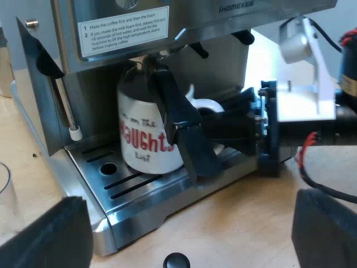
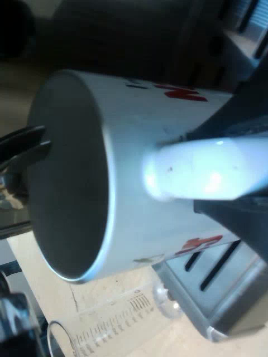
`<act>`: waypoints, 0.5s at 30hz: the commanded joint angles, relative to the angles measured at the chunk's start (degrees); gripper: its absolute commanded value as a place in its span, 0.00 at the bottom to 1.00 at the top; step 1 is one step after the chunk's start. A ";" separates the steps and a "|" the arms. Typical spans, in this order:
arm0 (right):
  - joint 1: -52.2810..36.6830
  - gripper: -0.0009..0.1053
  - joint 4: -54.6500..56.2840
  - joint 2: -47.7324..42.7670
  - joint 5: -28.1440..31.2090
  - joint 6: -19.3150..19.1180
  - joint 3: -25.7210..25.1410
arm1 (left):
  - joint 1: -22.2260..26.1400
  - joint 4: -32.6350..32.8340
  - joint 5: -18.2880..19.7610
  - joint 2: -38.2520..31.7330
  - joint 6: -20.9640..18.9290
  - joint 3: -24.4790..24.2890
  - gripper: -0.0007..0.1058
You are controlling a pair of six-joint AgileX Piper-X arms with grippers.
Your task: Remove mug from coffee machine
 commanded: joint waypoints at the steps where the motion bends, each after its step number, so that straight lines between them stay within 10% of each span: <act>1: 0.19 0.01 -1.28 -3.07 -1.03 -0.15 2.38 | -0.30 -0.21 0.30 -0.03 -0.56 -0.08 0.82; 15: 0.19 0.01 -2.12 -15.76 -0.90 -0.15 15.35 | -0.30 -0.21 0.30 -0.03 -0.56 -0.08 0.82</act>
